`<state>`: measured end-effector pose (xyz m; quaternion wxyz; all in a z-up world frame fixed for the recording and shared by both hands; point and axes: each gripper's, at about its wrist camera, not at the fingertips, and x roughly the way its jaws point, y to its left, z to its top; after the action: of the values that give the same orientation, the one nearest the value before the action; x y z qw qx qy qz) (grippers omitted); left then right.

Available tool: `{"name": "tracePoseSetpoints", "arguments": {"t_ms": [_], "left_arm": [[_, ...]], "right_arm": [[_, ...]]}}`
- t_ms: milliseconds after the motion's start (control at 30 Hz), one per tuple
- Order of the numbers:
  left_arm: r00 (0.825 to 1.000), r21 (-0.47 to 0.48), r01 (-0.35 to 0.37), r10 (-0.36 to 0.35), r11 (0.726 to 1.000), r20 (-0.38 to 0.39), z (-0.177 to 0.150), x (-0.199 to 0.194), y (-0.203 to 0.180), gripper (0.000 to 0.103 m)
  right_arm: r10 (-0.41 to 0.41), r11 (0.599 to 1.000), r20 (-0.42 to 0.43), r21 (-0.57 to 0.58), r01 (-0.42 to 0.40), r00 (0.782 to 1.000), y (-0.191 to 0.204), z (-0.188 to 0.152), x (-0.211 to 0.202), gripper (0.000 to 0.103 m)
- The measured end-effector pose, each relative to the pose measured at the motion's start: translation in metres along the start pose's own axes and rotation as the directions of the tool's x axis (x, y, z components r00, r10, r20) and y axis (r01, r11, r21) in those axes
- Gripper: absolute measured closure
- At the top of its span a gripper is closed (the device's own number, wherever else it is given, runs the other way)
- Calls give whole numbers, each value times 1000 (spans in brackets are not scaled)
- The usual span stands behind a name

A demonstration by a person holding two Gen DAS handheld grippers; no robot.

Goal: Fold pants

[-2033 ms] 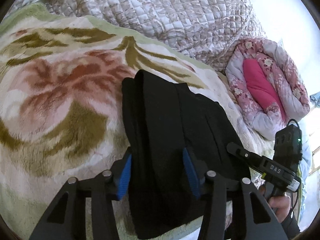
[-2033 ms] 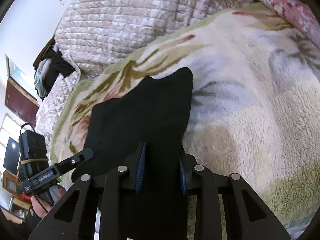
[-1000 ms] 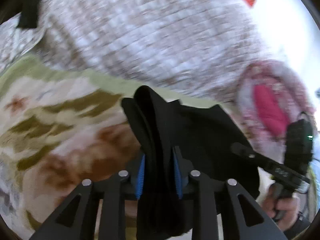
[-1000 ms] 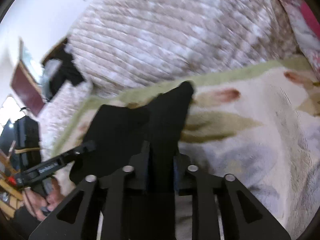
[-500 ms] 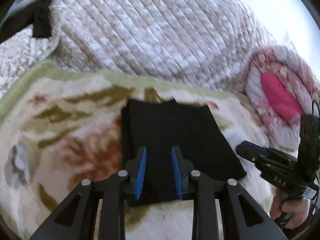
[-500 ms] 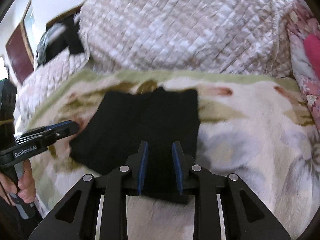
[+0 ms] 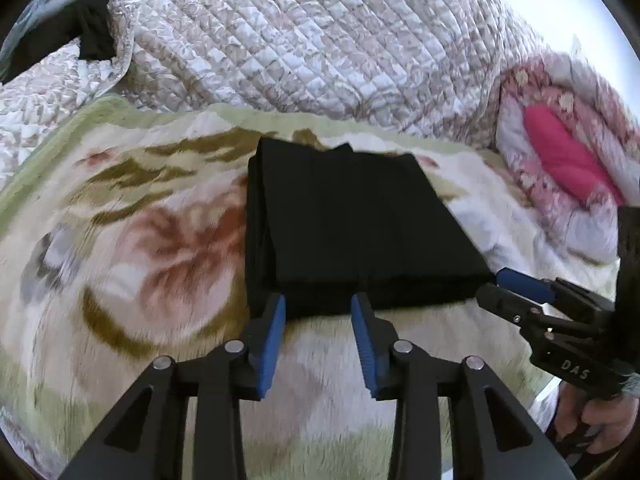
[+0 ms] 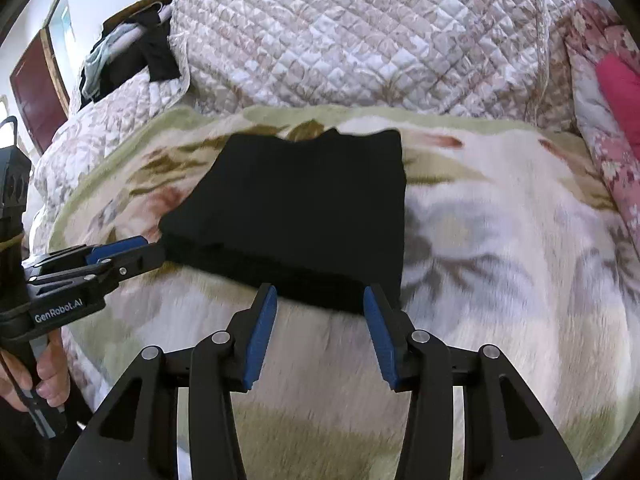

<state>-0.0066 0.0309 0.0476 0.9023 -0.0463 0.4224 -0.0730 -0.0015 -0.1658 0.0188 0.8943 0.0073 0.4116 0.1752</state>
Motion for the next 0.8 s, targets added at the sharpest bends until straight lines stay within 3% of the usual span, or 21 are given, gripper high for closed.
{"name": "tracePoseSetpoints", "arguments": {"t_ms": [433, 600, 800], "left_arm": [[995, 15, -46, 47, 999, -85, -18, 22, -2, 64], [995, 44, -51, 54, 998, -80, -21, 24, -8, 56], [995, 61, -59, 64, 996, -77, -22, 24, -10, 55]], "right_arm": [[-48, 999, -83, 5, 49, 995, -1, -12, 21, 54], [-54, 998, -84, -21, 52, 995, 3, -13, 24, 47], [-59, 998, -83, -33, 56, 995, 4, -14, 25, 45]]}}
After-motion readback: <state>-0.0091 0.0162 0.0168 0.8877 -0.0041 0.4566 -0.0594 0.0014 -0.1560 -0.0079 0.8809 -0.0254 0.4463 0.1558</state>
